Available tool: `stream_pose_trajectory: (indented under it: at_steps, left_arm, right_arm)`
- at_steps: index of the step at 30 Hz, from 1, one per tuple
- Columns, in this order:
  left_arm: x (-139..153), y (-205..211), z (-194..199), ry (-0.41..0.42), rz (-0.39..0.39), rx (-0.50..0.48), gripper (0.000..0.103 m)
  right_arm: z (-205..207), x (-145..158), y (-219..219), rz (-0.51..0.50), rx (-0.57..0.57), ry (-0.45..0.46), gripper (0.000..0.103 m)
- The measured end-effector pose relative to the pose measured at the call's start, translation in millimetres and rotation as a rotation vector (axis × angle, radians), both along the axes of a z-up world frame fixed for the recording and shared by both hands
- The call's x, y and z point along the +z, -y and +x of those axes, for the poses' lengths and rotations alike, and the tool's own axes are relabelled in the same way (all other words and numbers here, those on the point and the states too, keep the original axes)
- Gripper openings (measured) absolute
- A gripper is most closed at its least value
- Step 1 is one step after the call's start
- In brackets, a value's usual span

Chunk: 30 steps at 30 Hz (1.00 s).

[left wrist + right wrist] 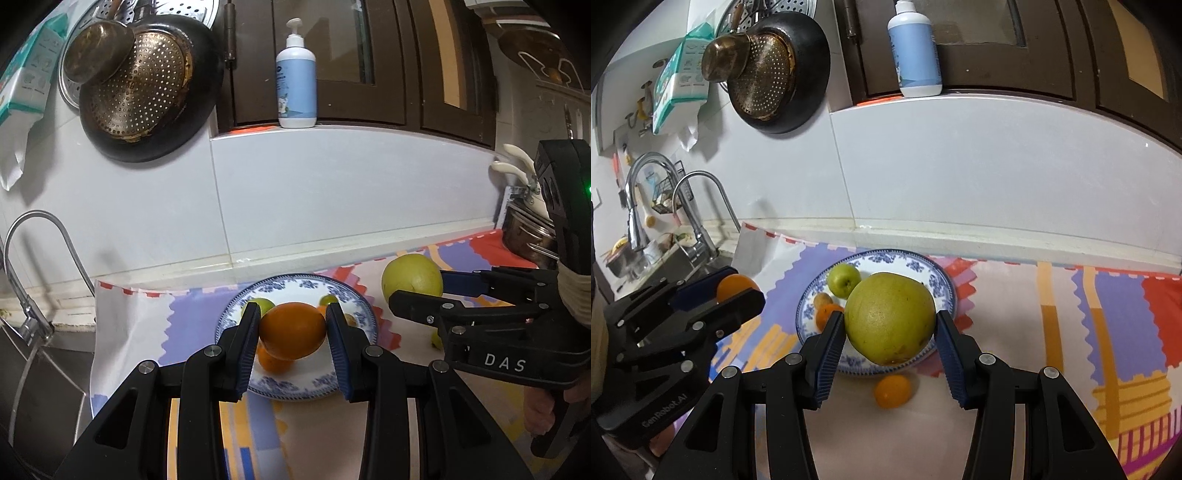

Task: Organize fruits
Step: 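Carry the orange and grapefruit onto the plate and open both grippers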

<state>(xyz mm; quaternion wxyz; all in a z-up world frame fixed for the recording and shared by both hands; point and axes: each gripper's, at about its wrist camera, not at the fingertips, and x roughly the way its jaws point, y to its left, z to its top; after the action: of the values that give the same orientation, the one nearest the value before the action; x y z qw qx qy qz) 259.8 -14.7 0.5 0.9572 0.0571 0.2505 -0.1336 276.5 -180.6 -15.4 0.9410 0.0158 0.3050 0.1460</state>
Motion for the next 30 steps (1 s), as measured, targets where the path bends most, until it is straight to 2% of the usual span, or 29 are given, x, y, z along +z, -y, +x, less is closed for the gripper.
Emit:
stream_pose_trajectory:
  at_steps: [15, 30]
  left_arm:
    - [-17.2, -6.9, 66.9, -0.038, 0.010, 0.028, 0.036]
    - [-53.5, -2.1, 146.0, -0.119, 0.073, 0.025, 0.036]
  right_arm:
    - [64.5, -6.9, -15.4, -0.016, 0.008, -0.048, 0.050]
    - [142.2, -41.9, -14.7, -0.088, 0.009, -0.143, 0.050]
